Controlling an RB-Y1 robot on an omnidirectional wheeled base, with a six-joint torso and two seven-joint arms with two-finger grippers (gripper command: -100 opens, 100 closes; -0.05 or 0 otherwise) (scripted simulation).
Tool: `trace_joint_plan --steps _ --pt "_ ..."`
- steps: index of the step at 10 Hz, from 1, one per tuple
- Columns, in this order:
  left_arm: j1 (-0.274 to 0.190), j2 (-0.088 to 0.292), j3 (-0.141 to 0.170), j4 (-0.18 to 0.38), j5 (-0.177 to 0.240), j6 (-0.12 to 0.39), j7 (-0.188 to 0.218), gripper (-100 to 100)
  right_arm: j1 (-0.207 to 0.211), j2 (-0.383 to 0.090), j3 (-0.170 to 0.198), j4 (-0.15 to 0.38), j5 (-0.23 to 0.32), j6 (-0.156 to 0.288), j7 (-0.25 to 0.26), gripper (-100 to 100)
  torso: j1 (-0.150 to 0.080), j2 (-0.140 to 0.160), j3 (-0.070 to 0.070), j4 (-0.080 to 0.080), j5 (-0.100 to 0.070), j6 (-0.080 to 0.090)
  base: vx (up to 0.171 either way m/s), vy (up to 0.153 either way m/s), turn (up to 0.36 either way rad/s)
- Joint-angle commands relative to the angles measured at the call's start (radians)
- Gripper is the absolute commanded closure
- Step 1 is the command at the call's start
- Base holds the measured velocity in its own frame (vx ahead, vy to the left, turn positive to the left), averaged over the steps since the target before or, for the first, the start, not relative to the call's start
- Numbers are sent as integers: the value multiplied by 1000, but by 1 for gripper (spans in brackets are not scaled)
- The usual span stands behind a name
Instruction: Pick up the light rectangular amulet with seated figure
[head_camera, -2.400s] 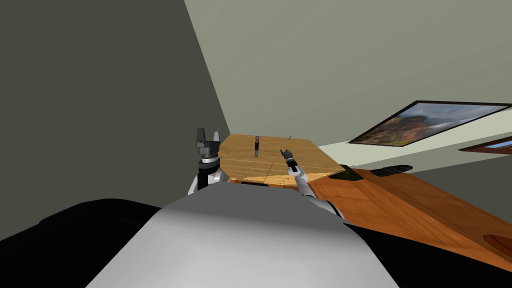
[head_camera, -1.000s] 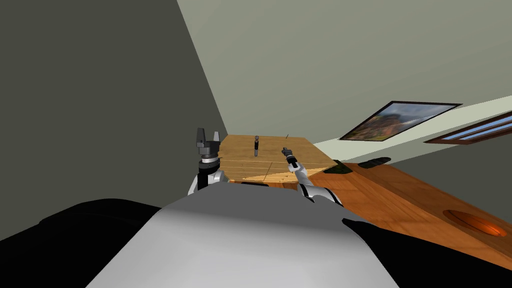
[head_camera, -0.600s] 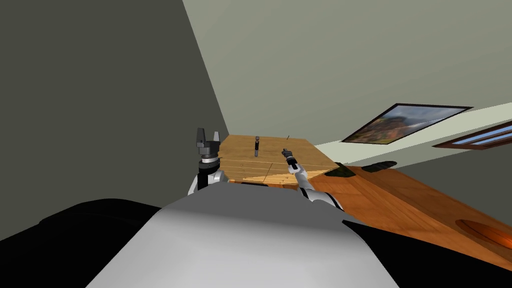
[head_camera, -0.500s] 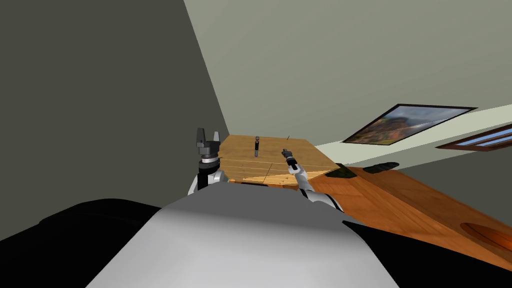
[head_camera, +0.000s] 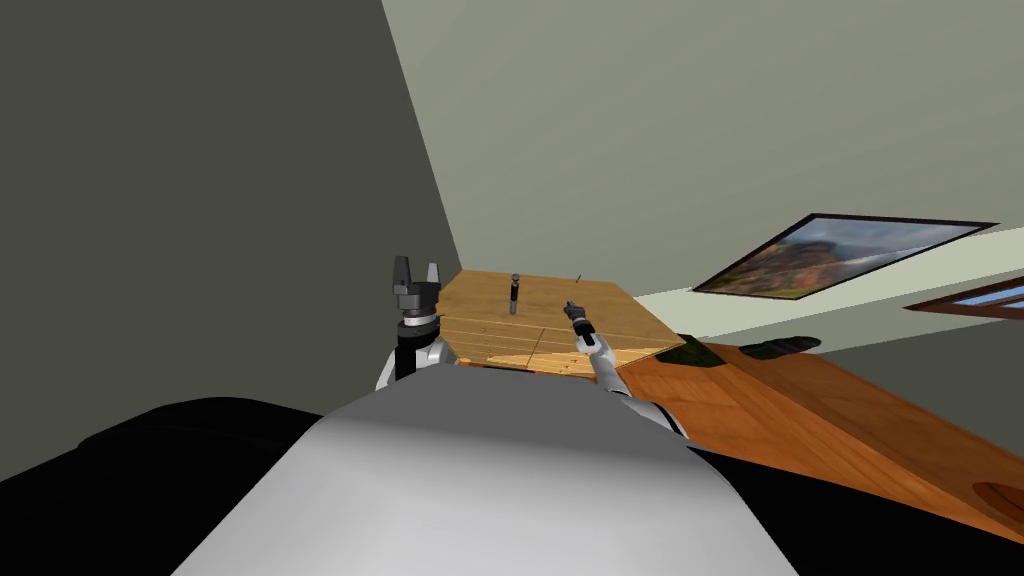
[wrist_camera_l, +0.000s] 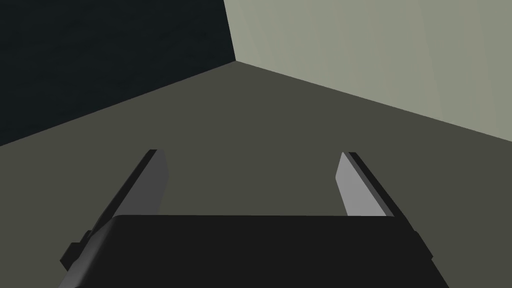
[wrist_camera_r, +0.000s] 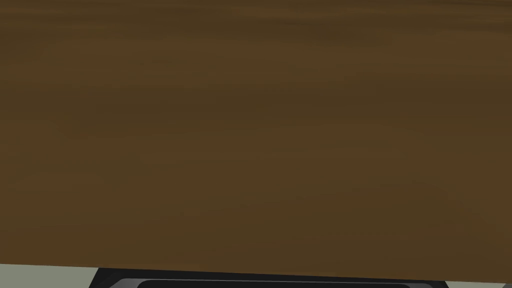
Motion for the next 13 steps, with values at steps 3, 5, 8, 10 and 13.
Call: trace_joint_plan --steps 3,5,8,10,13 --pt "0 0 0 0 0 0 0 0 69 24 -16 -107 29 29 -22 100 0 0 -1 -1 -1 0 5 -25 61" --pt "0 0 0 0 0 0 0 0 121 45 -33 -172 54 51 -36 100 0 -1 -2 -3 -2 0 10 -33 105" --pt "0 0 0 0 0 0 0 0 217 87 -67 -285 105 94 -65 100 -1 0 -2 -4 -3 1 8 -37 98" --pt "0 0 0 0 0 0 0 0 267 107 -84 -347 130 116 -80 100 -1 -1 -2 -4 -3 1 6 -39 103" --pt "0 0 0 0 0 0 0 0 321 128 -101 -431 155 138 -94 100 0 0 -2 -3 -3 1 3 -24 58"
